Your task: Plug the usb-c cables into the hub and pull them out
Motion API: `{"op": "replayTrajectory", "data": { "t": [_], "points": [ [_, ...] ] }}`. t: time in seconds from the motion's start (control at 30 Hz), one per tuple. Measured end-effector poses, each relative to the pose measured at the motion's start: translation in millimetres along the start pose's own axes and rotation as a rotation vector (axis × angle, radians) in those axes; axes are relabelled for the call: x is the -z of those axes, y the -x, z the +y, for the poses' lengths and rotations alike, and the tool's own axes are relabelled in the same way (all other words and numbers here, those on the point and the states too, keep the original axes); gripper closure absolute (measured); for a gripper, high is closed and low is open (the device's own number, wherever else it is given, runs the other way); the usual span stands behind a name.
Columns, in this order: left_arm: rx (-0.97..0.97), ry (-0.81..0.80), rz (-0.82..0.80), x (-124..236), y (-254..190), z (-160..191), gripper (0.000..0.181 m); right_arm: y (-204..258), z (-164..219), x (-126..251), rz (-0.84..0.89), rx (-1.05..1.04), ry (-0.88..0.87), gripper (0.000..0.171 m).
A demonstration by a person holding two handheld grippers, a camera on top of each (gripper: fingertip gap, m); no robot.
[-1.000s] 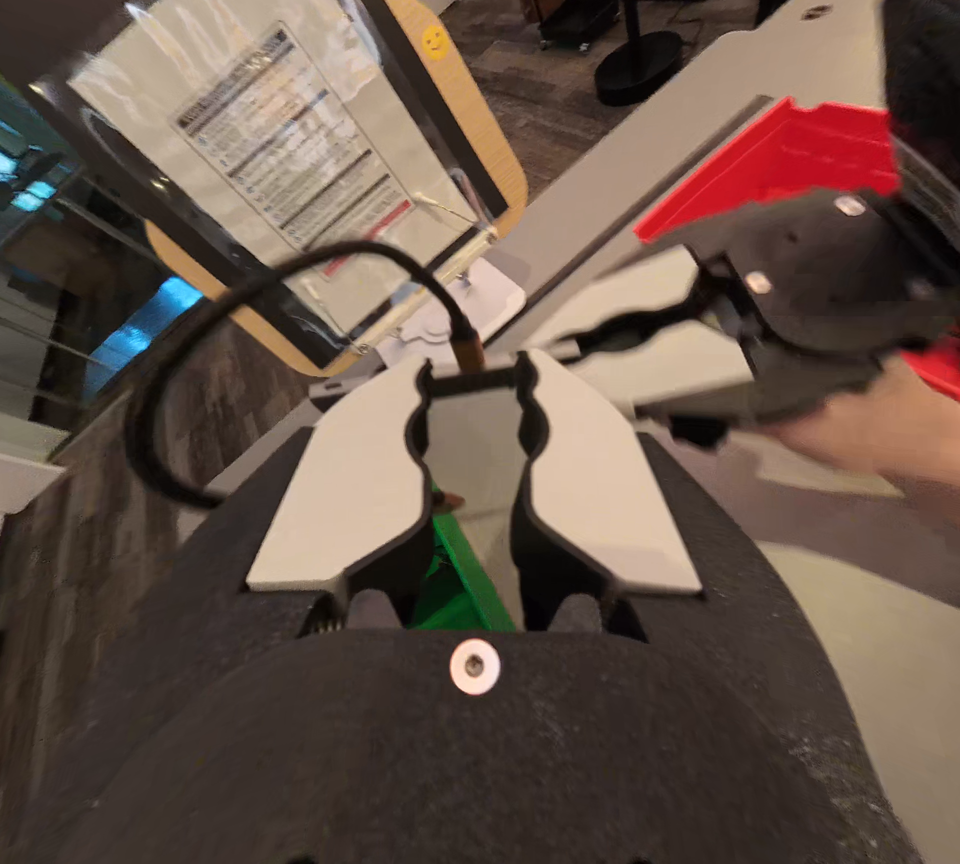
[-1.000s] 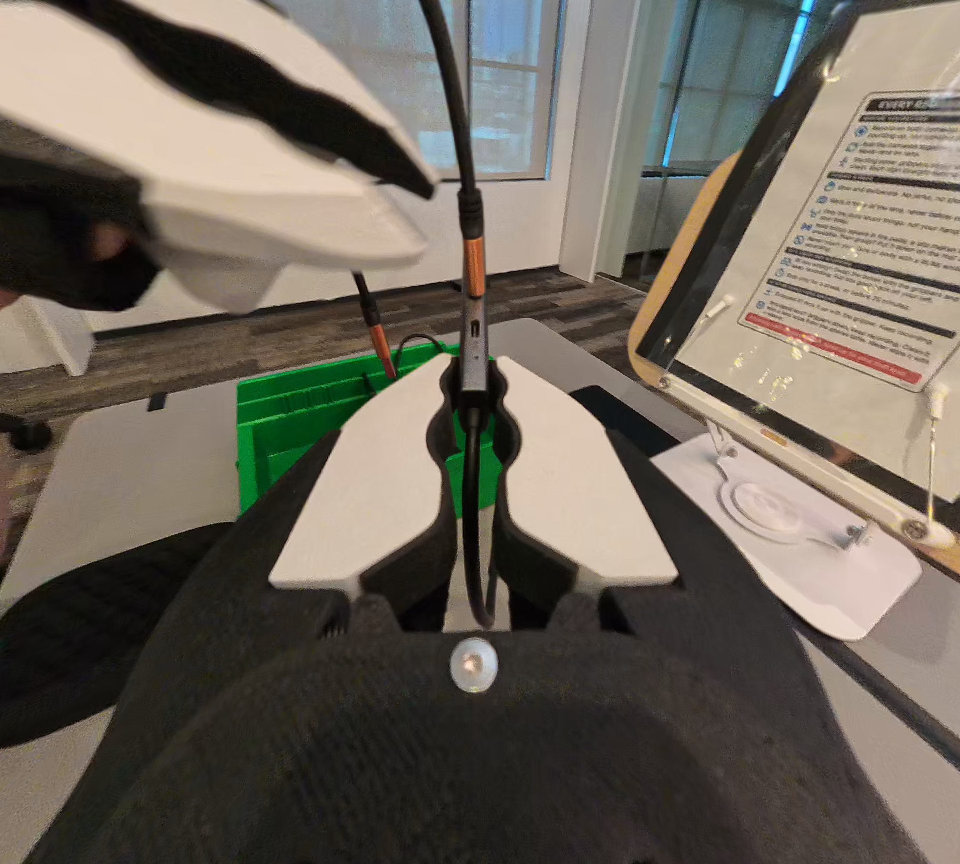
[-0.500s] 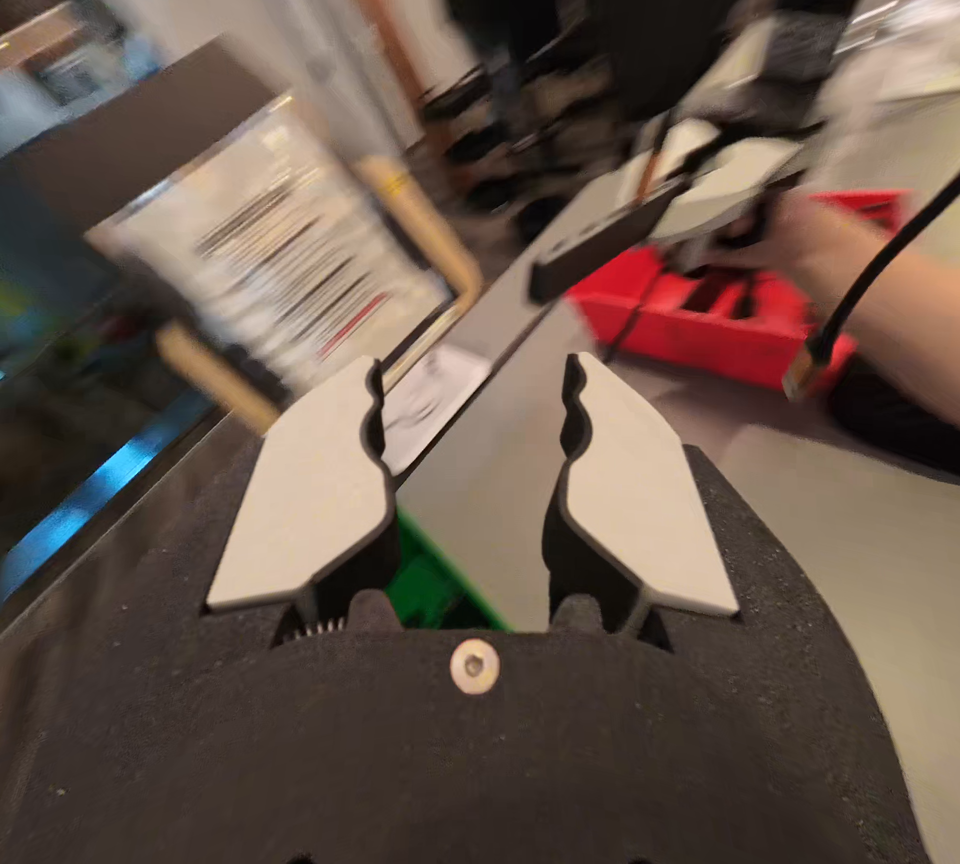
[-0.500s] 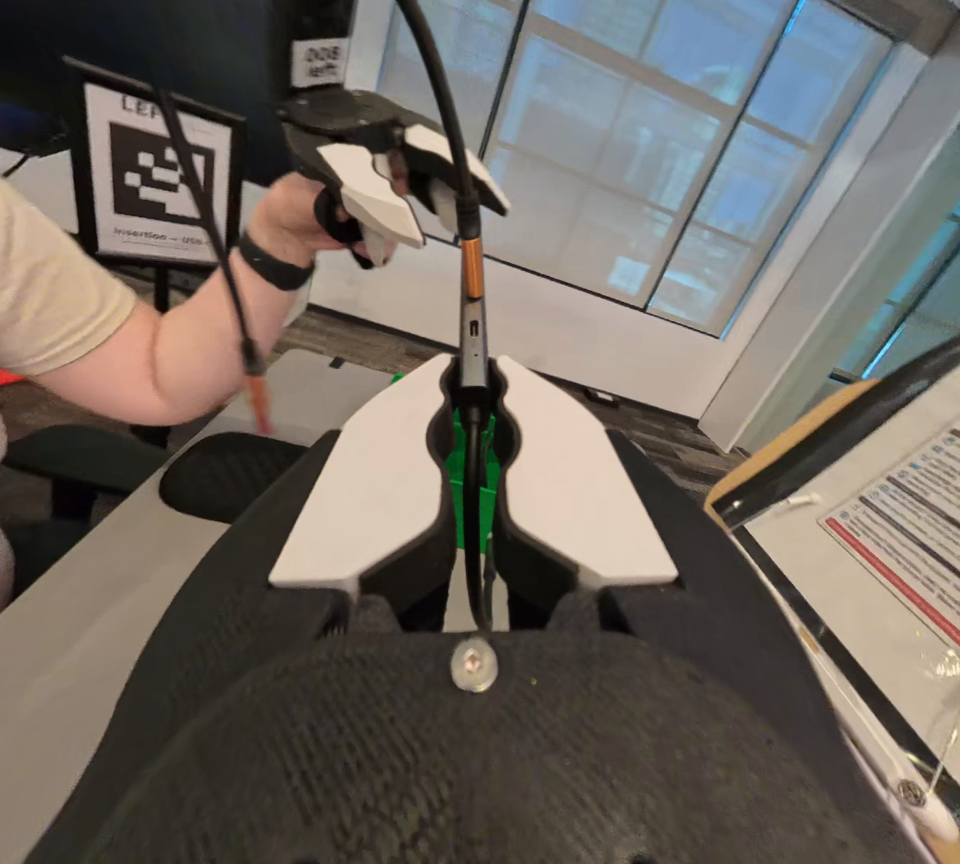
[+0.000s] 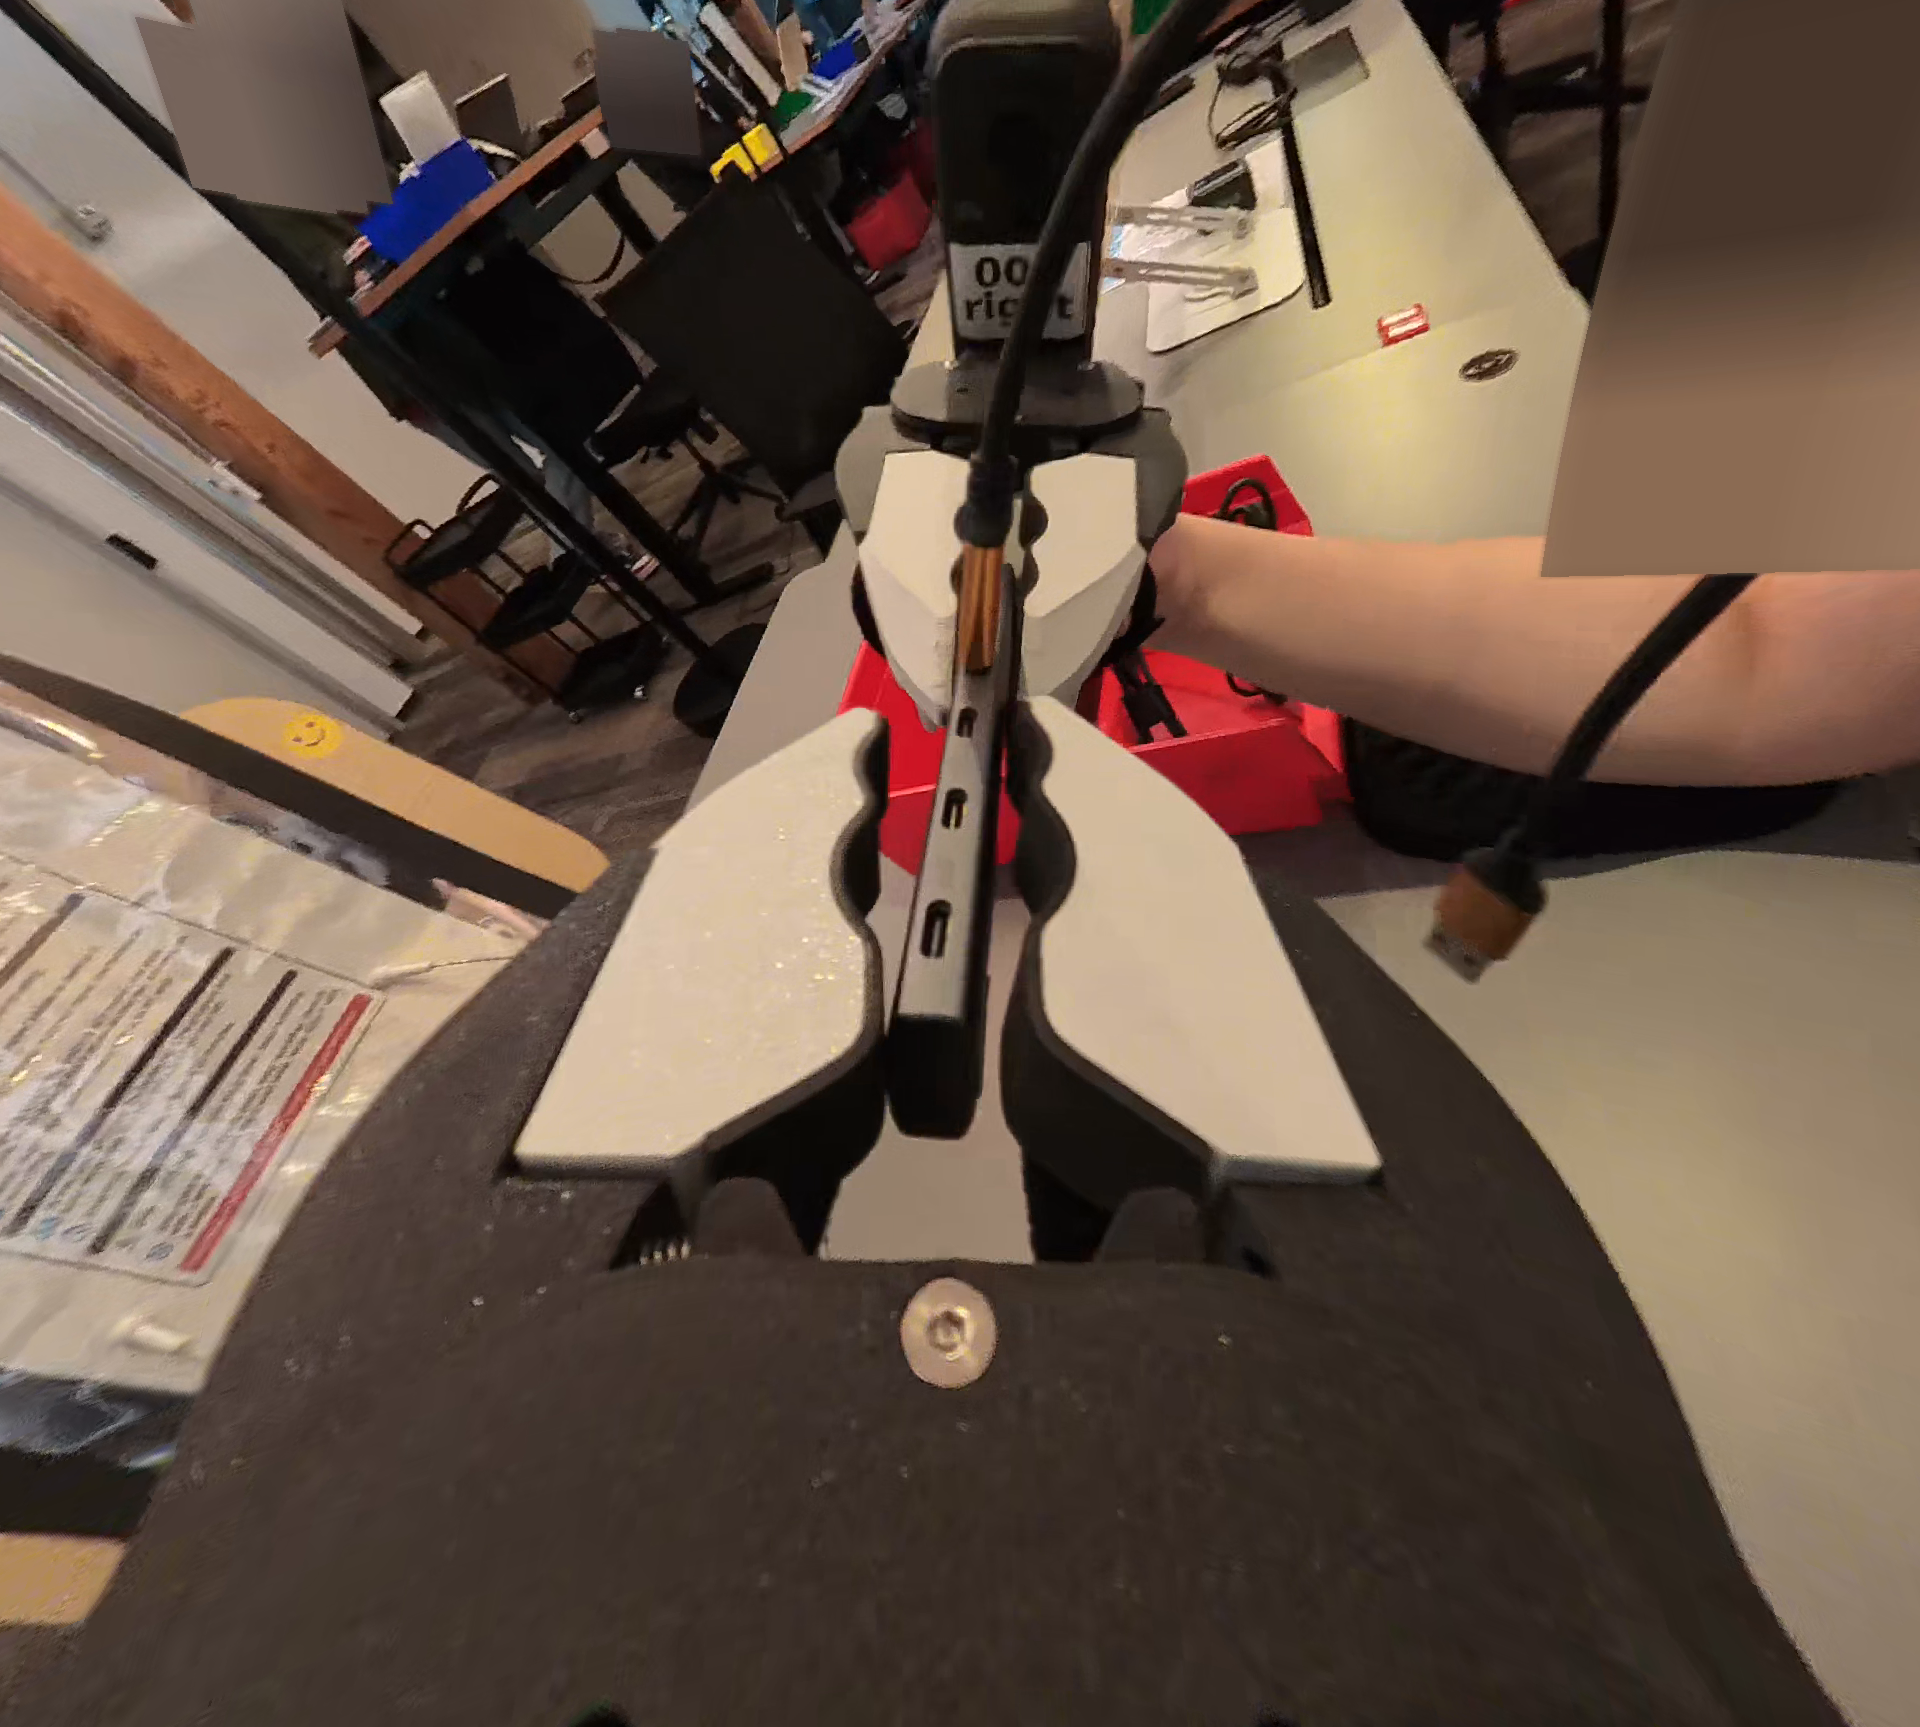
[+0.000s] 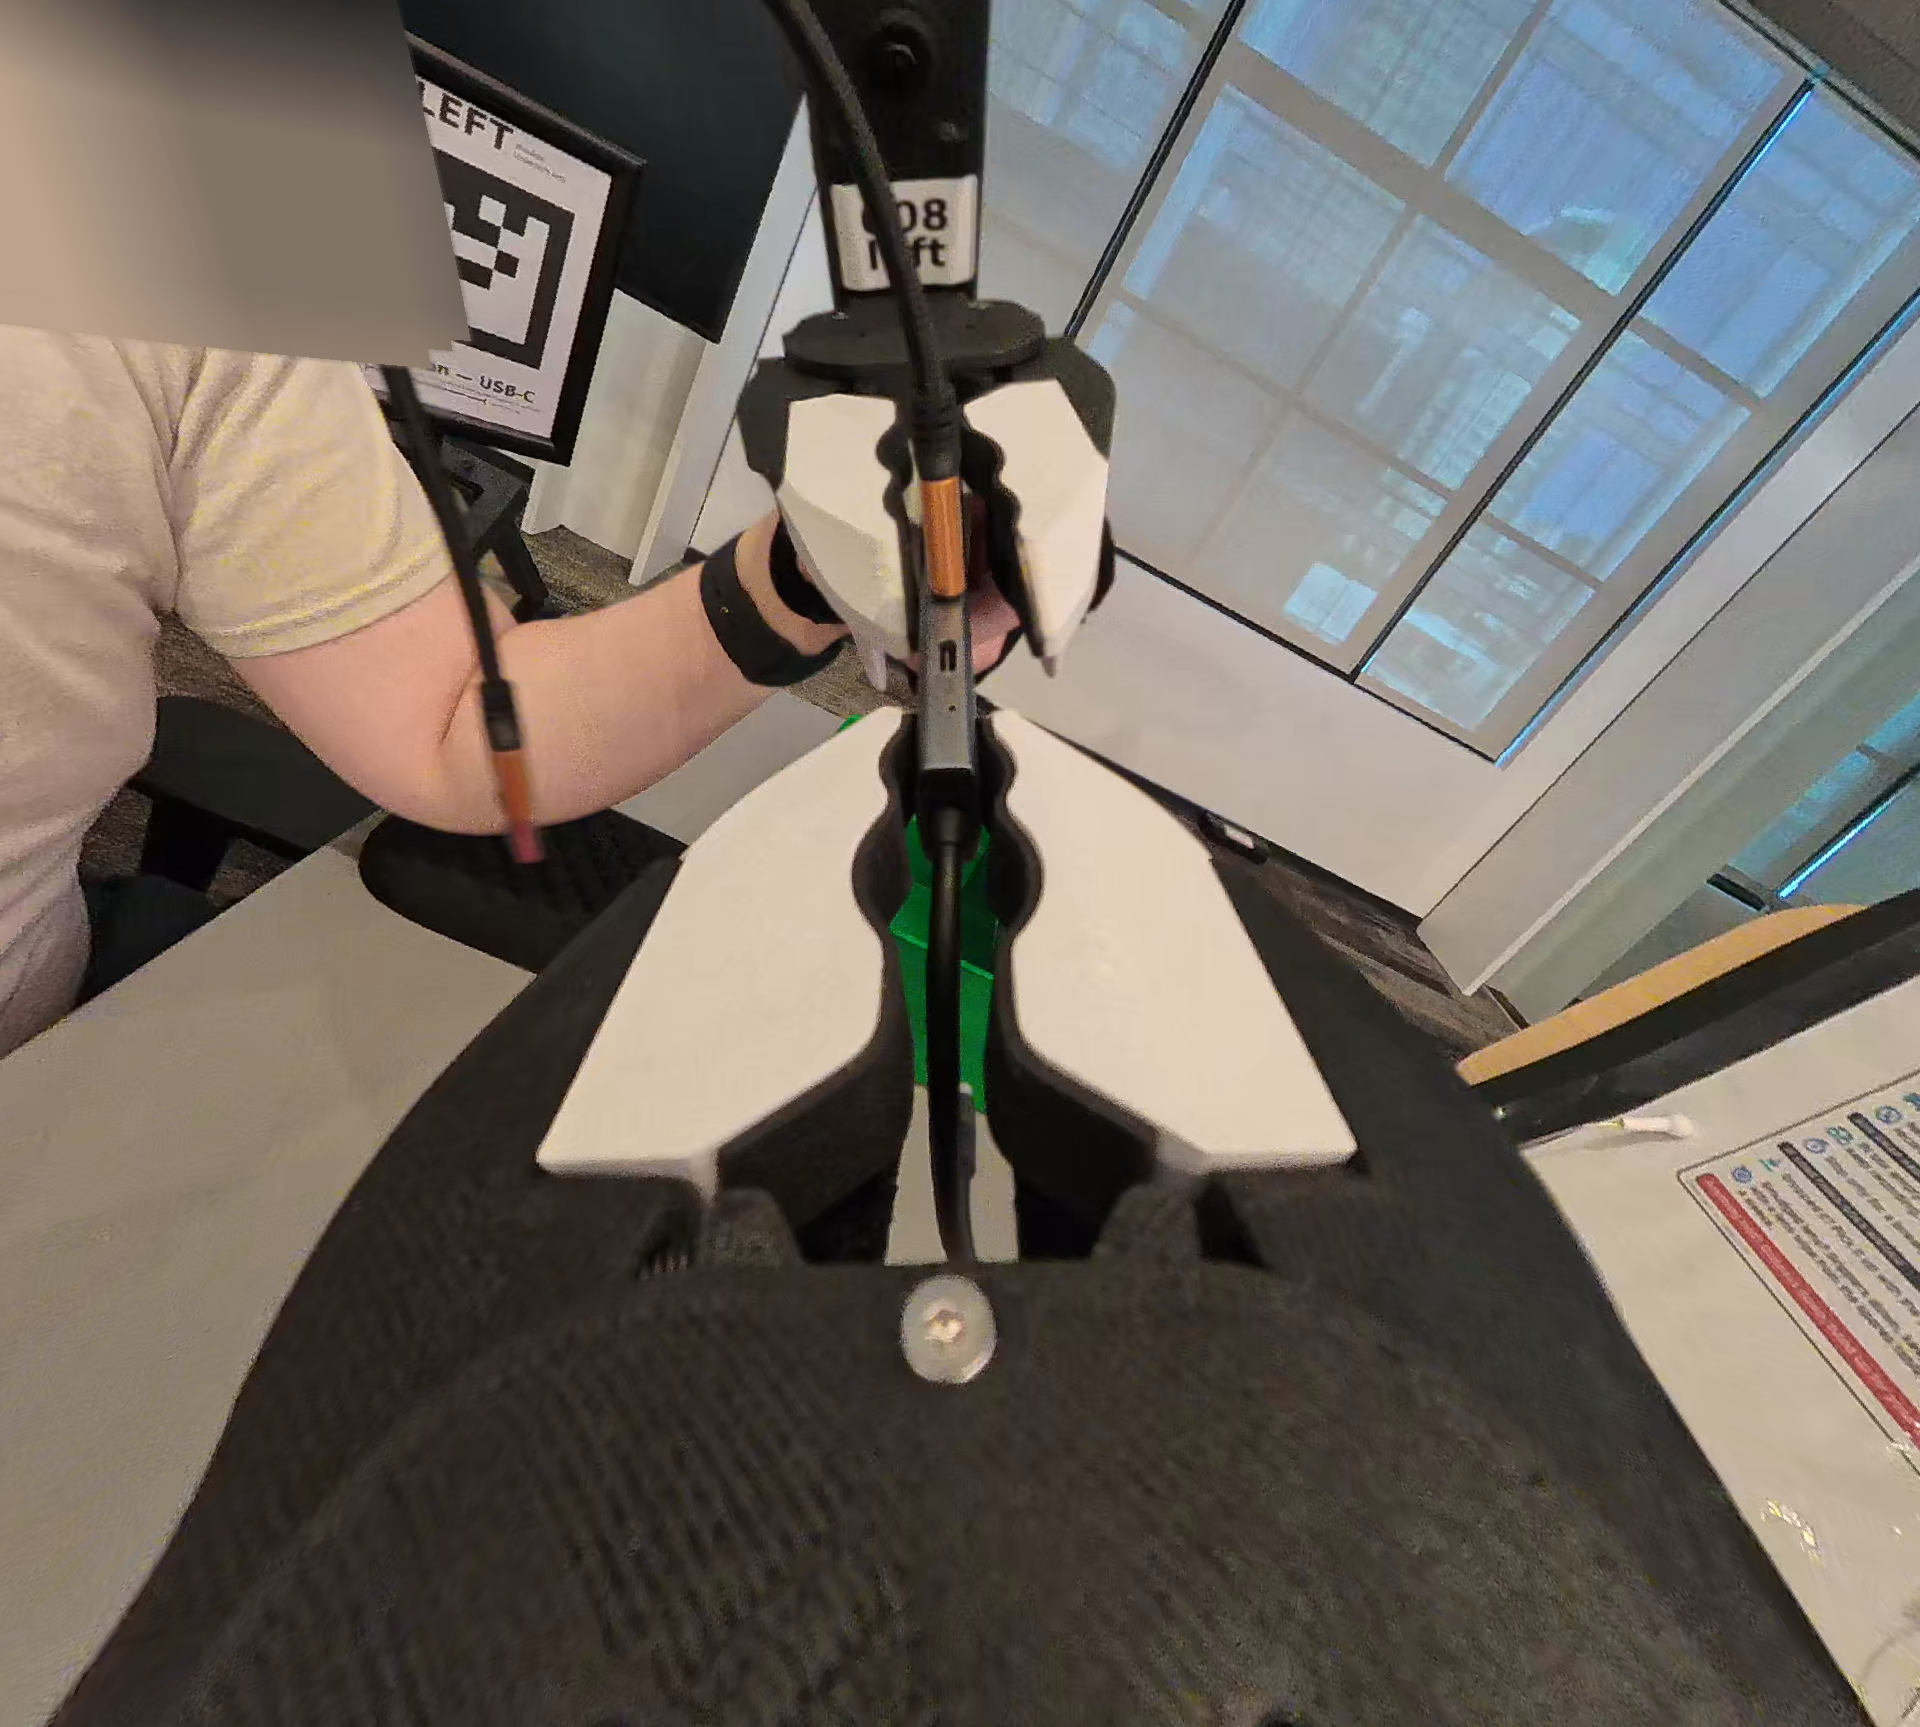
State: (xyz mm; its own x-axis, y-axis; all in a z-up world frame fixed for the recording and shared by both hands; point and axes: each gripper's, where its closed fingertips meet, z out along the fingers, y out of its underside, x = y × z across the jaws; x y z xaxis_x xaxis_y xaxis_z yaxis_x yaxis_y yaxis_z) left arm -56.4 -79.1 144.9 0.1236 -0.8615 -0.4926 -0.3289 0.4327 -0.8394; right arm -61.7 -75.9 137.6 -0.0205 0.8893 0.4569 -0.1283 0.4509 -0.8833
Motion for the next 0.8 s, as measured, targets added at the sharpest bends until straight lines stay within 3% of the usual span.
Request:
{"op": "replayTrajectory", "data": {
  "t": [0.03,0.2,0.37,0.47,0.53,0.63,0.73,0.8],
  "points": [
    [0.014,-0.013,0.021,0,-2,2,0.164,0,2,-1,-0.004,0.007,-0.002,0.160],
    [0.000,-0.065,0.047,1,-8,17,0.167,2,13,-4,-0.030,0.048,-0.007,0.160],
    [-0.088,0.055,-0.009,-1,-1,40,0.167,-3,26,-5,-0.018,0.067,0.005,0.160],
    [-0.158,0.110,-0.141,1,18,46,0.167,-29,30,-4,0.155,0.100,0.044,0.151],
    [-0.217,0.163,-0.301,10,41,51,0.167,-57,27,7,0.361,0.101,0.107,0.124],
    [-0.315,0.272,-0.477,24,65,61,0.167,-75,15,19,0.564,0.087,0.233,0.126],
    [-0.410,0.275,-0.584,29,74,57,0.167,-75,9,5,0.654,0.020,0.290,0.131],
    [-0.435,0.240,-0.616,29,74,50,0.167,-69,21,-9,0.626,-0.058,0.347,0.133]
  ]
}}
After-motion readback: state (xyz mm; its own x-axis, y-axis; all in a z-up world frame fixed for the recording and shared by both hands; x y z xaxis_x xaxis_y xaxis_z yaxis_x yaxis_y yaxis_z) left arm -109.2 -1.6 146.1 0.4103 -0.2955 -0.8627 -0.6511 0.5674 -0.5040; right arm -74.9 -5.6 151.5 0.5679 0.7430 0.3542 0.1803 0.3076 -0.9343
